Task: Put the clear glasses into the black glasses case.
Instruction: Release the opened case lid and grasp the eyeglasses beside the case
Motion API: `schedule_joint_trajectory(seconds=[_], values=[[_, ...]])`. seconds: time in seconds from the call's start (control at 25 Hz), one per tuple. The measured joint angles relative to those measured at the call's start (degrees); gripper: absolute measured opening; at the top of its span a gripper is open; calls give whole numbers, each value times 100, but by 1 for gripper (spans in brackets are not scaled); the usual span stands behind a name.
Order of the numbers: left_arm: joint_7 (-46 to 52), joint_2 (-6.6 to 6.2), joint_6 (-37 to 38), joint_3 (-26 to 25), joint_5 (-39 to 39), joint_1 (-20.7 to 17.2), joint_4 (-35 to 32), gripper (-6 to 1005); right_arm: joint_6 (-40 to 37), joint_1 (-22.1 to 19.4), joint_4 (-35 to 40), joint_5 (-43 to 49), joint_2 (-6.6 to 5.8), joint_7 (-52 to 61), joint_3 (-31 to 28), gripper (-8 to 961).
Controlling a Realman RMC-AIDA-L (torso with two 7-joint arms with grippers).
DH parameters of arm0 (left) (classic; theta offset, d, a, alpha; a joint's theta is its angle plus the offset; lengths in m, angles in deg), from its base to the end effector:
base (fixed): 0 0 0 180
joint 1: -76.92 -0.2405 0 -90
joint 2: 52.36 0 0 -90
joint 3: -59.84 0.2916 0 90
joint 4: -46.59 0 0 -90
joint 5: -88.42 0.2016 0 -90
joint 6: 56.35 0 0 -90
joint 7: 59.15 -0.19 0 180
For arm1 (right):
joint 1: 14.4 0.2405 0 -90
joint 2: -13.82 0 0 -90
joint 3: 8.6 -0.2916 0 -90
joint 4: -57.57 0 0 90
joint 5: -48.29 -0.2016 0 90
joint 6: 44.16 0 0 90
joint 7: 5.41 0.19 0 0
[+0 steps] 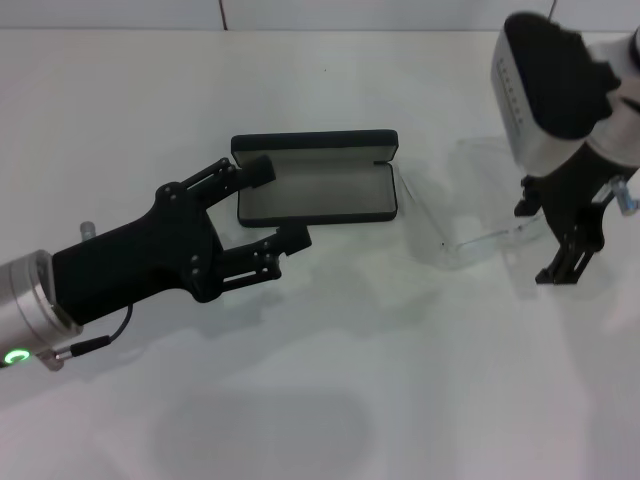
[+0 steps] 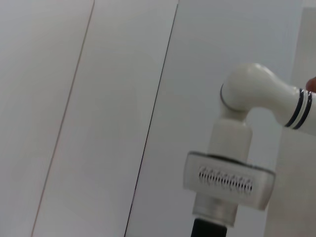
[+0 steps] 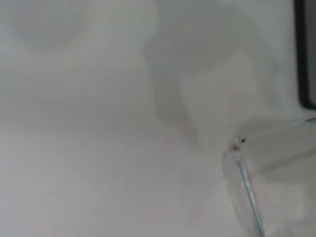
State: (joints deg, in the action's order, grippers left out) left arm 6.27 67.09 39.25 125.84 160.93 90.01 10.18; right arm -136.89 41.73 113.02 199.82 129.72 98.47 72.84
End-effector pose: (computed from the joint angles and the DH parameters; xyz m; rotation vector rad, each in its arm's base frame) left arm -0.2463 0.2774 -0.0475 -2.5019 -0.4733 -1.2758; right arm 0.1867 0.4158 -0.0665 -2.9551 -0.2383 -0.9890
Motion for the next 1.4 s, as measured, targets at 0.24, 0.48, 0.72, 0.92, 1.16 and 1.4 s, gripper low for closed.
schedule_joint_trajectory(seconds=[0.24,0.48,0.72,0.92,1.16,1.4], values=[[-2,-10,0,0,-1,50,17,890,596,-46,-359,-238,14,-139,35,848],[-3,-17,-6,0,-1,54,-15,890,711,-62,-309,-308,19,-174,39,827],[-3,-11,-11,0,-1,120,5,890,709,-73,-363,-299,22,-177,58,808],[-3,-16,-15,0,-1,109,2,889,822,-112,-256,-263,7,-184,132,799],[-3,-18,-16,0,-2,124,-2,888,875,-141,-252,-245,4,-145,136,652],[-3,-16,-16,0,-19,124,-26,887,875,-153,-274,-252,14,-168,136,422]])
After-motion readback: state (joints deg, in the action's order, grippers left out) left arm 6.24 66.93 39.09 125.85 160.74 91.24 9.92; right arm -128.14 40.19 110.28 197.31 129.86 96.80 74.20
